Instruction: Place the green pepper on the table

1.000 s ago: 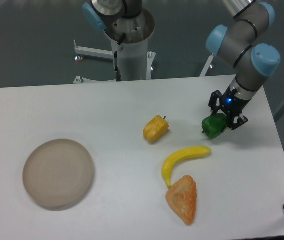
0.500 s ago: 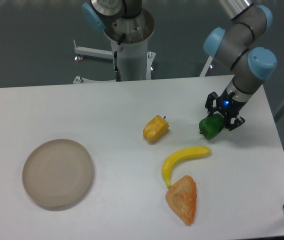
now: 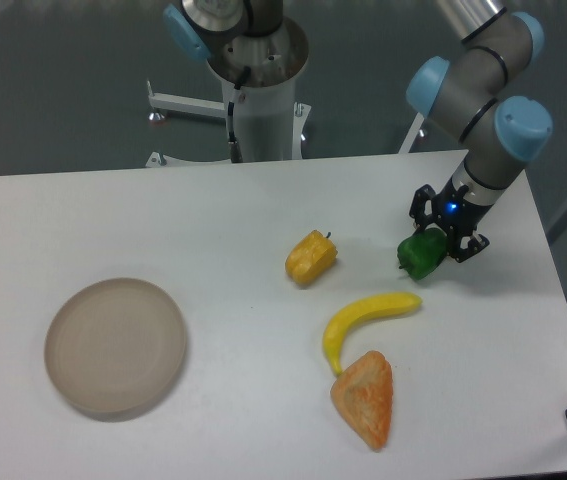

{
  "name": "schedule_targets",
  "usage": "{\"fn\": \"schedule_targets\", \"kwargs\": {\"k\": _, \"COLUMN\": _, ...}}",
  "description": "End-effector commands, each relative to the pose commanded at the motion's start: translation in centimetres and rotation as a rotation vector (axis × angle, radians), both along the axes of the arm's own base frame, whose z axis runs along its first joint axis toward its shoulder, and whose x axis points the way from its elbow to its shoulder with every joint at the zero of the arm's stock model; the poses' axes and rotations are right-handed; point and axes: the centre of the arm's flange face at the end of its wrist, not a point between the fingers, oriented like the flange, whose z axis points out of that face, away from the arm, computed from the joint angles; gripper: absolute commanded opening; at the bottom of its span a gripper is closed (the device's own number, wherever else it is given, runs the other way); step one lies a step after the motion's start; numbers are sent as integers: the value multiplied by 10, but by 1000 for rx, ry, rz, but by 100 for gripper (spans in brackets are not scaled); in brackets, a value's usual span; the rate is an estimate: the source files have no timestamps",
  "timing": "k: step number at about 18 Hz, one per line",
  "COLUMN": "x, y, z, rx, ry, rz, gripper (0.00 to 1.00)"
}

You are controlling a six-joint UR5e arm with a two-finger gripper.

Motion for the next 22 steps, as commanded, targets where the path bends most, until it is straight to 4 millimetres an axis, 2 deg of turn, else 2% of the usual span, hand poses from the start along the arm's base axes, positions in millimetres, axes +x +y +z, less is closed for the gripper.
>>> {"fn": "schedule_targets", "kwargs": {"k": 2, "x": -4, "y": 2, "z": 10, "rx": 12, "ry": 19, "rz": 2, "gripper": 100}}
{"fn": "schedule_targets", "kwargs": {"k": 7, "x": -25, "y": 15, "z": 45, "rx": 58, "ry": 101, "rz": -10, "gripper": 100}}
{"fn": "schedule_targets", "kwargs": {"k": 8, "x": -31, "y": 22, "z": 56, "rx": 72, "ry": 128, "rz": -14, "gripper": 100}}
{"fn": "schedule_targets", "kwargs": {"k": 11, "x": -31, "y": 44, "z": 85, "rx": 86, "ry": 217, "rz": -40, "gripper": 100}}
{"fn": "schedule_targets", "kwargs": {"k": 13, "x": -26, "y": 61, "z": 99, "rx": 37, "ry": 299, "rz": -67, "gripper": 100}}
{"fn": "schedule_targets", "kwargs": {"k": 17, "x": -18, "y": 96, "z": 104, "rx": -8, "ry": 366, "rz": -108, "gripper": 100}}
{"fn": "schedule_targets", "kwargs": {"k": 22, "x": -3, "y": 121, "z": 108, "rx": 8, "ry": 368, "rz": -75, "gripper": 100}}
